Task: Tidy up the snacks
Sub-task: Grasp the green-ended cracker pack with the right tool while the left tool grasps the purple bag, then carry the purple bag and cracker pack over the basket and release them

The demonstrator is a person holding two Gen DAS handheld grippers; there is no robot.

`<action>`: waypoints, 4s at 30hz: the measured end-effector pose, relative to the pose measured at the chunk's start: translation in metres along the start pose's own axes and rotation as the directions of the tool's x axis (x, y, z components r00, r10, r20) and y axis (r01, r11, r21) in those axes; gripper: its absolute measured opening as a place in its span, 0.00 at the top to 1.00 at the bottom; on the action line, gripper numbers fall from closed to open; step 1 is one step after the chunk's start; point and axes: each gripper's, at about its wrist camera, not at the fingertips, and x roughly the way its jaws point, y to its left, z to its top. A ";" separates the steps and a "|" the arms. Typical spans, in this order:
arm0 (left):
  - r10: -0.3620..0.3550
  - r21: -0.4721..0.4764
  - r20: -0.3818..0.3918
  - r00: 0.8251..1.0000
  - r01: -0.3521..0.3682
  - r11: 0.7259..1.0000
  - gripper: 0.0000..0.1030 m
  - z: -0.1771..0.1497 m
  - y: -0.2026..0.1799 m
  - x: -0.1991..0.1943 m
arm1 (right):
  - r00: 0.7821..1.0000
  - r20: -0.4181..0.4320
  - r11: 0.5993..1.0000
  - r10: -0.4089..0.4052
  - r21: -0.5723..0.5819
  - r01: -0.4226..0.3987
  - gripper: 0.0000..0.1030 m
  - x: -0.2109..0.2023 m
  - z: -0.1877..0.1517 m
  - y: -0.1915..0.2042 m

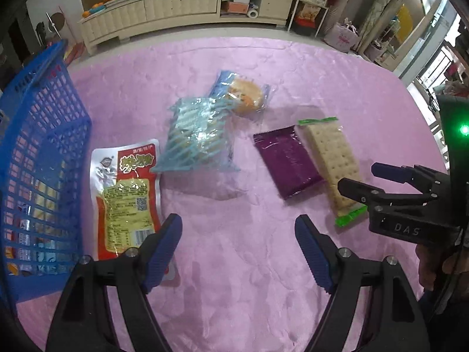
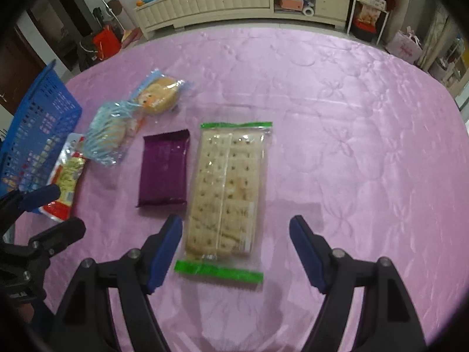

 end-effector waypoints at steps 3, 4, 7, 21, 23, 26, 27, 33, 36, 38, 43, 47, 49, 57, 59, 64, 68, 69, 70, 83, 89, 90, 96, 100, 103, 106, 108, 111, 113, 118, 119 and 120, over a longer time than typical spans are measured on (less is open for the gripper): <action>0.013 -0.002 -0.010 1.000 -0.013 1.000 0.25 0.000 0.002 0.004 | 0.999 -0.005 0.999 0.036 -0.018 -0.036 0.23 0.006 0.000 0.003; 0.017 -0.003 -0.013 1.000 -0.017 1.000 0.25 0.000 0.002 0.005 | 0.999 -0.008 0.999 0.031 -0.030 -0.031 0.23 0.009 0.000 0.004; 0.024 -0.008 -0.017 1.000 -0.024 1.000 0.25 0.001 0.002 0.006 | 1.000 0.004 0.997 -0.024 -0.067 0.024 0.23 0.011 0.001 0.009; 0.025 -0.037 -0.045 0.999 -0.026 0.999 0.25 0.003 -0.024 0.021 | 0.996 0.071 0.986 -0.061 -0.150 0.071 0.42 0.002 -0.022 0.014; 0.013 -0.051 -0.052 0.999 -0.015 0.999 0.25 0.009 -0.028 0.026 | 0.996 0.063 0.990 -0.056 -0.123 0.063 0.43 0.000 -0.019 0.007; -0.040 -0.126 -0.074 0.996 0.030 0.992 0.25 0.019 -0.032 0.036 | 0.997 0.060 0.997 -0.046 -0.064 0.050 0.43 -0.004 -0.012 -0.005; -0.054 -0.148 -0.082 0.995 0.042 0.988 0.25 0.022 -0.034 0.040 | 0.997 0.060 0.998 -0.045 -0.052 0.048 0.43 -0.005 -0.011 -0.008; -0.061 -0.227 -0.109 0.992 0.035 0.973 0.25 0.040 -0.036 0.061 | 0.996 0.064 0.999 -0.054 -0.006 0.054 0.43 -0.006 -0.006 -0.021; -0.042 -0.249 -0.100 0.994 0.016 0.968 0.23 0.051 -0.038 0.069 | 0.997 0.064 0.999 -0.039 -0.002 0.039 0.42 -0.004 -0.001 -0.019; -0.038 -0.237 -0.106 0.994 0.012 0.971 0.23 0.055 -0.045 0.071 | 0.997 0.061 0.999 -0.043 -0.006 0.043 0.42 -0.002 0.001 -0.017; 0.006 -0.195 -0.116 0.993 -0.029 0.980 0.21 0.068 -0.062 0.082 | 0.997 0.074 0.999 -0.033 0.017 0.032 0.42 -0.004 0.006 -0.019; 0.036 -0.190 -0.109 0.993 -0.056 0.980 0.20 0.075 -0.069 0.088 | 0.996 0.074 0.998 -0.054 0.040 0.052 0.42 -0.006 0.009 -0.029; 0.045 -0.207 -0.094 0.995 -0.064 0.976 0.21 0.076 -0.071 0.089 | 0.996 0.070 0.997 -0.063 0.043 0.060 0.42 -0.005 0.008 -0.028; 0.106 -0.208 -0.084 0.991 -0.121 0.971 0.34 0.072 -0.076 0.089 | 0.996 0.072 0.997 -0.061 0.045 0.058 0.42 -0.011 0.007 -0.031; 0.142 -0.181 -0.092 0.986 -0.157 0.971 0.42 0.072 -0.078 0.089 | 0.996 0.067 0.997 -0.059 0.047 0.055 0.42 -0.011 0.007 -0.032; 0.111 -0.177 -0.078 0.991 -0.123 0.976 0.52 0.066 -0.072 0.083 | 0.997 0.059 0.998 -0.054 0.027 0.053 0.42 -0.010 0.004 -0.024; 0.077 -0.169 -0.080 0.994 -0.089 0.981 0.52 0.051 -0.066 0.076 | 0.998 0.055 0.999 -0.032 0.012 0.032 0.42 -0.009 0.002 -0.013; 0.066 -0.168 -0.082 0.994 -0.079 0.983 0.52 0.047 -0.063 0.074 | 0.998 0.054 0.999 -0.034 -0.009 0.035 0.42 -0.009 0.001 -0.008; 0.060 -0.164 -0.081 0.995 -0.073 0.984 0.52 0.044 -0.060 0.072 | 0.998 0.055 0.999 -0.038 -0.023 0.039 0.42 -0.009 0.000 -0.004; 0.025 -0.015 -0.026 0.999 -0.026 1.000 0.52 -0.024 -0.024 0.008 | 0.996 0.062 0.994 -0.069 -0.075 0.074 0.42 -0.031 -0.025 0.034; -0.008 -0.014 0.033 0.999 0.008 1.000 0.52 -0.040 0.001 -0.033 | 0.992 0.085 0.992 -0.089 -0.083 0.096 0.42 -0.066 -0.027 0.056; -0.020 -0.023 0.046 0.999 0.021 1.000 0.52 -0.041 0.004 -0.039 | 0.991 0.091 0.991 -0.095 -0.085 0.103 0.42 -0.071 -0.028 0.060; -0.066 -0.033 0.126 0.990 0.071 0.997 0.52 -0.048 0.021 -0.083 | 0.983 0.130 0.981 -0.131 -0.126 0.147 0.42 -0.107 -0.032 0.097; -0.071 -0.050 0.197 0.978 0.082 0.995 0.52 -0.047 0.042 -0.110 | 0.976 0.177 0.979 -0.128 -0.138 0.153 0.42 -0.129 -0.031 0.118; -0.066 -0.054 0.230 0.971 0.081 0.995 0.52 -0.049 0.057 -0.125 | 0.976 0.202 0.982 -0.088 -0.147 0.119 0.42 -0.140 -0.026 0.135; -0.057 -0.056 0.247 0.967 0.073 0.996 0.52 -0.052 0.076 -0.142 | 0.978 0.203 0.982 -0.055 -0.165 0.090 0.42 -0.145 -0.020 0.152; -0.041 -0.064 0.258 0.965 0.059 0.996 0.52 -0.052 0.091 -0.149 | 0.977 0.208 0.980 -0.046 -0.181 0.085 0.42 -0.145 -0.013 0.165; -0.020 -0.079 0.264 0.964 0.042 0.996 0.52 -0.052 0.111 -0.158 | 0.977 0.210 0.977 -0.020 -0.205 0.064 0.42 -0.142 -0.004 0.186; -0.002 -0.086 0.267 0.964 0.026 0.996 0.52 -0.053 0.125 -0.162 | 0.978 0.208 0.974 0.005 -0.222 0.042 0.42 -0.140 0.000 0.199; 0.043 -0.098 0.262 0.964 -0.017 0.995 0.52 -0.050 0.158 -0.171 | 0.978 0.201 0.964 0.051 -0.267 0.005 0.42 -0.128 0.017 0.233; 0.055 -0.105 0.263 0.963 -0.028 0.994 0.52 -0.046 0.168 -0.171 | 0.979 0.197 0.961 0.058 -0.275 -0.001 0.42 -0.125 0.021 0.239; 0.062 -0.109 0.262 0.963 -0.034 0.993 0.52 -0.045 0.171 -0.172 | 0.979 0.192 0.960 0.063 -0.280 -0.007 0.42 -0.121 0.025 0.244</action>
